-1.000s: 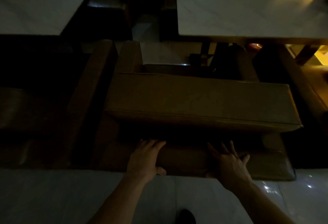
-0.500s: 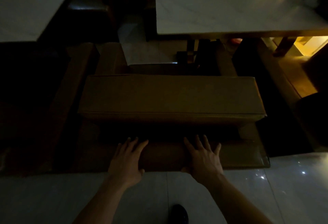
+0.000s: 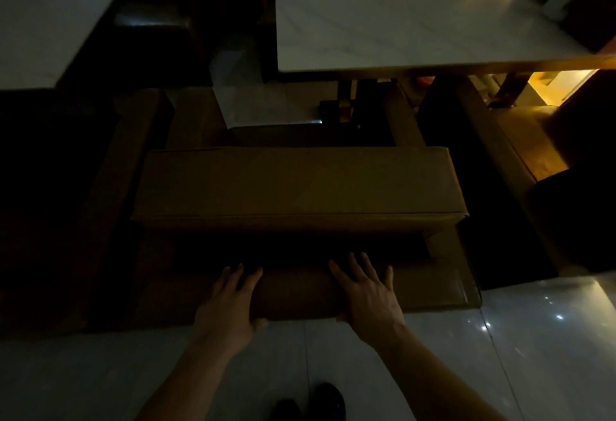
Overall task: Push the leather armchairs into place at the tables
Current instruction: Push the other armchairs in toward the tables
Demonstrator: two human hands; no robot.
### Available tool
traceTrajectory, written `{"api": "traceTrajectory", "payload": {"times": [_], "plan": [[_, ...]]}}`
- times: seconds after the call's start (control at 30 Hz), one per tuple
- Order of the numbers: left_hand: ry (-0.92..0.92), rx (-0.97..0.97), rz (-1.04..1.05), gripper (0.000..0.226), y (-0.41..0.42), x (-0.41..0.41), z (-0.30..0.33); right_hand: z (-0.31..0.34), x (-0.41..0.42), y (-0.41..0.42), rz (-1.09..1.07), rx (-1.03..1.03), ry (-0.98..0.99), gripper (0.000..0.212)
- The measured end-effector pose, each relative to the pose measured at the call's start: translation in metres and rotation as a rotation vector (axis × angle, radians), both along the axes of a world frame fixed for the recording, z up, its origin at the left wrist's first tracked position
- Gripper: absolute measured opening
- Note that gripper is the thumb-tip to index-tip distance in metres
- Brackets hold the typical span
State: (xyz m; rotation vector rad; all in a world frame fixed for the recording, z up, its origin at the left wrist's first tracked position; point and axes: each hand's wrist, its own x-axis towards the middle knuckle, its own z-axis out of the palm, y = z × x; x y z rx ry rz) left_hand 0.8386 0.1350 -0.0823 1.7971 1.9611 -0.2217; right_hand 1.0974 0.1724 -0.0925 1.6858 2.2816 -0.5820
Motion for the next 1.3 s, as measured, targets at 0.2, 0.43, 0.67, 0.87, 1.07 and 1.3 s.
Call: {"api": "traceTrajectory", "payload": {"times": [0.2, 0.43, 0.67, 0.87, 1.07, 1.3], "plan": [[0.039, 0.056, -0.037, 0.084, 0.003, -0.006, -0.002, -0.005, 0.001, 0.005, 0.006, -0.022, 0.028, 0.097], [0.074, 0.127, -0.070, 0.079, 0.002, -0.006, -0.006, -0.008, 0.003, 0.007, 0.012, -0.012, 0.055, 0.099], [0.064, 0.091, -0.087, 0.083, -0.015, -0.006, -0.007, -0.005, 0.015, -0.014, -0.039, 0.067, 0.114, 0.093], [0.070, 0.131, -0.082, 0.074, -0.031, 0.023, 0.017, 0.021, 0.077, -0.060, -0.284, 0.118, 0.126, 0.083], [0.019, 0.156, -0.131, 0.071, -0.041, 0.097, 0.053, 0.044, 0.165, -0.096, -0.433, 0.138, 0.077, 0.075], [-0.049, 0.117, -0.206, 0.076, -0.076, 0.242, 0.086, 0.079, 0.262, -0.156, -0.422, 0.112, 0.125, 0.077]]}}
